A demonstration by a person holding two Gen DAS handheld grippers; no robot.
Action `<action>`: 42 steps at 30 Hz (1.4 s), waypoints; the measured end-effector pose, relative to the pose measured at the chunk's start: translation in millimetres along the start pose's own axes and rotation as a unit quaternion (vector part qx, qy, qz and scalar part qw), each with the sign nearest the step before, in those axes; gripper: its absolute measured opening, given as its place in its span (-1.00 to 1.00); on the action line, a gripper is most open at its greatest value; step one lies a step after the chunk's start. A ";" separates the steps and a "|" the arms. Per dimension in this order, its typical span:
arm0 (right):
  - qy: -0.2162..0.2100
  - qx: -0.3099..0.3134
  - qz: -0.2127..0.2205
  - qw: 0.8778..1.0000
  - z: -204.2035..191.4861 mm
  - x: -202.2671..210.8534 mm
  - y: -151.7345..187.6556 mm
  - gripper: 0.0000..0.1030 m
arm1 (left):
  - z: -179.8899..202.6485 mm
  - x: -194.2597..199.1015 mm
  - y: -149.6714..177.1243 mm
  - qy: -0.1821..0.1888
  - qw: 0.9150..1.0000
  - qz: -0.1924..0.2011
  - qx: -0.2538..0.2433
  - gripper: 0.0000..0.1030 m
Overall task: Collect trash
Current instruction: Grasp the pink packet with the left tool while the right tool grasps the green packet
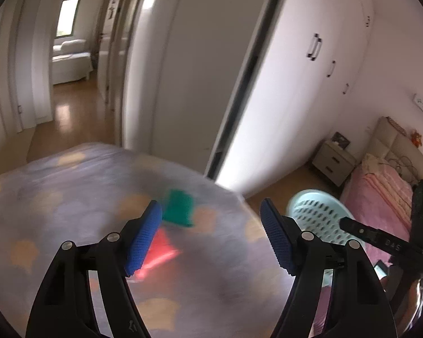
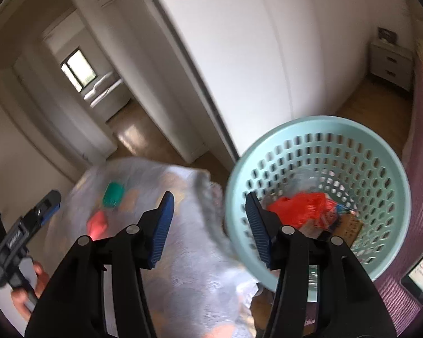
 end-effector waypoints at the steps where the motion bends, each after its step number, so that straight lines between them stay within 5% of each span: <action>1: 0.001 0.008 -0.003 1.000 -4.3 -1.9 2.6 0.01 | -9.3 -2.2 1.3 -0.003 1.000 -0.006 -0.002 0.44; 11: 0.012 0.064 -0.039 0.997 -43.8 -37.4 24.3 0.08 | -70.0 -53.1 34.0 -0.023 0.997 -0.066 -0.022 0.46; 21: 0.017 0.103 -0.063 0.992 -73.3 -62.9 34.5 0.15 | -48.2 -61.3 57.5 0.019 0.993 -0.100 -0.056 0.45; 28: -0.007 0.127 -0.071 0.989 -106.4 -91.5 29.0 0.15 | -45.3 -54.9 77.2 -0.001 0.990 -0.109 -0.086 0.40; 32: -0.022 0.140 -0.067 0.988 -122.9 -107.4 25.8 0.15 | -46.7 -55.4 79.2 -0.032 0.989 -0.101 -0.101 0.09; 42: -0.057 0.112 -0.068 0.990 -147.7 -155.6 19.0 0.15 | -72.5 -34.4 72.3 -0.025 0.993 -0.085 -0.075 0.01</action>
Point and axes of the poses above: each gripper's, at about its wrist camera, not at the fingertips, and x roughly against the way its jaws point, z to its right, y to its underside, the point moved 10 cm from there along -x, roughly the way its jaws point, and after that the axes turned 8 degrees about -y, right-handed, at the moved point
